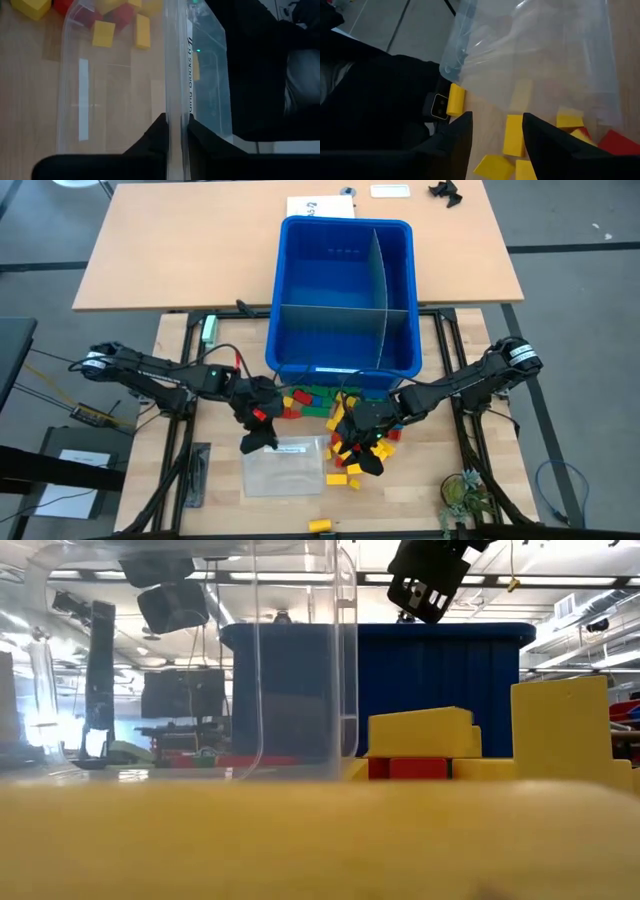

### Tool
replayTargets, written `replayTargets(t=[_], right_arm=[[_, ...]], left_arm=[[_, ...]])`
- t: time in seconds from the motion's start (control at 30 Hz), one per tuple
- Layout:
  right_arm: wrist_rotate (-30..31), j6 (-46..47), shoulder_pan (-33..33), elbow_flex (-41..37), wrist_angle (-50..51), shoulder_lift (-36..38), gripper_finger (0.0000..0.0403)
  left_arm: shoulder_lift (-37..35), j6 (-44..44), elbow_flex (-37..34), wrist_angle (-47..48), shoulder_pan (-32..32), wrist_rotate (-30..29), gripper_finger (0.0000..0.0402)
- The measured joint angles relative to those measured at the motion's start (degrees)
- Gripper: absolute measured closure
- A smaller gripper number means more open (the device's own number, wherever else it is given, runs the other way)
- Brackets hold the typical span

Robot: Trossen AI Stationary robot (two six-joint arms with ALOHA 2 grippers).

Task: Sort blocks
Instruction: Pour the blocks on the table from the transparent bin

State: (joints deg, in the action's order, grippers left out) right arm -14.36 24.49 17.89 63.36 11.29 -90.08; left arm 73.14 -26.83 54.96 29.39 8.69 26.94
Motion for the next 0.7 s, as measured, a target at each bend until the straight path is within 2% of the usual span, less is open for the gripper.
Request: replayTargets(t=[0.2, 0.27, 0.47, 0.7], right_arm=[[-0.01, -0.74, 0.0, 0.0, 0.0, 0.0, 0.0229], [-0.36, -0.74, 0.0, -0.01, 0.02, 0.0, 0.0232], [-0.76, -0.73, 0.29, -0.01, 0.02, 0.18, 0.0245], [-0.84, -0.72, 0.6, 0.0, 0.03, 0.22, 0.0258]], left_arm=[[-0.7, -1.61, 0.0, 0.18, 0.19, -0.4, 0.0359], [-1.29, -2.15, 0.99, 1.55, 0.82, -2.19, 0.0359], [-2.34, -3.71, 9.73, 12.25, 5.48, -13.39, 0.0361], [-2.34, -9.85, 20.31, 23.57, 14.55, -26.51, 0.0361]])
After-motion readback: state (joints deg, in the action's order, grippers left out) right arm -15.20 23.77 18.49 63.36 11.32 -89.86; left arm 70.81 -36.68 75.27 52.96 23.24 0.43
